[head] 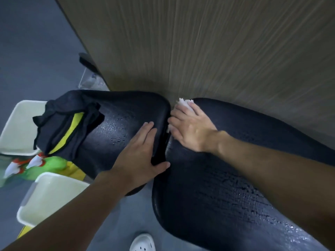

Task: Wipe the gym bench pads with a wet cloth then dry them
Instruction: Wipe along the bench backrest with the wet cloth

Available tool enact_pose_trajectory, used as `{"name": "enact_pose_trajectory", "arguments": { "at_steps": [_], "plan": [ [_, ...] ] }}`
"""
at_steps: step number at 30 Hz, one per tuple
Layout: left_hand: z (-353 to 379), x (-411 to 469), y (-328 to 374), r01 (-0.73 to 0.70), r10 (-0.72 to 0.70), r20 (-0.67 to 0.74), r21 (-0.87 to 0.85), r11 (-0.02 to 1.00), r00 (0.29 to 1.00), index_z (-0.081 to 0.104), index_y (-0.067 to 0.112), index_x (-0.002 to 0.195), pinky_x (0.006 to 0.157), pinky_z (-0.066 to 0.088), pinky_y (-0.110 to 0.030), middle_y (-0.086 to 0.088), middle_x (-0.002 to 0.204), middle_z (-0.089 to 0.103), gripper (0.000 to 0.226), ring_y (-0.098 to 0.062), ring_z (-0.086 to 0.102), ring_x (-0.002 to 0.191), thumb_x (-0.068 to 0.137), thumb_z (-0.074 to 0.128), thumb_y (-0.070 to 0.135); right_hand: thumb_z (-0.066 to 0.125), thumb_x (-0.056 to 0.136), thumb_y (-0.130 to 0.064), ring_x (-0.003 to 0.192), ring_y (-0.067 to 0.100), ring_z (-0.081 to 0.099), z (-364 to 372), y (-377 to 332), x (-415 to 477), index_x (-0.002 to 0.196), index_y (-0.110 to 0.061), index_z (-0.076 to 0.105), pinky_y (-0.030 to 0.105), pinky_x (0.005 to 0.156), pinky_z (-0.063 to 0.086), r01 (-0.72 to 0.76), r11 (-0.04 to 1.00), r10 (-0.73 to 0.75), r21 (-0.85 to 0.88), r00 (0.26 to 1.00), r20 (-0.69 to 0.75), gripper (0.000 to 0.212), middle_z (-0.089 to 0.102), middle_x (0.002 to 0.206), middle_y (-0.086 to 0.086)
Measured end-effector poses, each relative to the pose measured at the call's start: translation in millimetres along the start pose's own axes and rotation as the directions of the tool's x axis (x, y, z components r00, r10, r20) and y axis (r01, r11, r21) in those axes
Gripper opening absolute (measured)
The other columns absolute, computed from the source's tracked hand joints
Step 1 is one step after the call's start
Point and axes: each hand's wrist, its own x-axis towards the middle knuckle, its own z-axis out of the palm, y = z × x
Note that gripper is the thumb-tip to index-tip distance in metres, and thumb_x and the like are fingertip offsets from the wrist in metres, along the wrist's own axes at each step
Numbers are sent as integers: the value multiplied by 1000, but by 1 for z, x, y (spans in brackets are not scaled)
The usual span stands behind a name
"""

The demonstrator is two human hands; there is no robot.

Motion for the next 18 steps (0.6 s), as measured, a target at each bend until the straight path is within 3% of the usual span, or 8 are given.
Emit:
{"name": "enact_pose_trajectory", "arguments": {
  "at_steps": [3,6,9,12,16,18],
  "plan": [
    [-1,-3,-6,-66,67,-40,39,997,997,20,10,156,107,-11,-5,3,166,5,75,-5,-4,150,94,54,33,18,96,-40,146,21,26,3,-23,-8,128,-17,60,52,120,11,-108,991,108,77,994,0,58,49,141,-4],
    [-4,-10,-11,-79,80,-60,27,997,995,28,9,154,111,-5,-9,2,165,14,62,-7,4,151,96,46,19,24,96,-39,147,23,25,9,-53,-29,129,-15,58,55,119,14,-109,991,110,79,994,-9,54,47,144,-3],
    [-7,-18,-19,-94,93,-49,-28,995,994,33,7,152,113,0,-10,1,164,18,58,-7,8,151,95,44,6,23,96,-41,150,22,16,9,-70,-46,138,-15,49,54,120,9,-113,991,112,66,993,27,56,38,151,-4],
    [-8,-30,-24,-102,101,-18,-44,994,995,30,8,153,113,-1,-9,2,165,13,62,-7,4,151,93,41,-1,27,95,-40,149,23,17,10,-89,-59,135,-15,51,55,120,10,-121,990,119,72,993,25,53,38,151,-1],
    [-3,-51,-21,-52,53,49,-35,998,997,19,8,156,109,-7,-5,5,165,1,68,-6,-4,151,93,41,-4,35,88,-37,144,28,32,17,-134,-98,121,-15,62,60,117,16,32,998,-36,56,996,85,48,54,138,6],
    [0,-60,-17,-15,17,59,-42,999,998,18,9,156,111,-5,-7,5,165,0,69,-6,-4,151,92,41,-5,38,91,-36,140,27,38,21,-145,-111,112,-18,68,58,118,17,126,990,-130,65,989,66,41,61,126,1]
  ]
}}
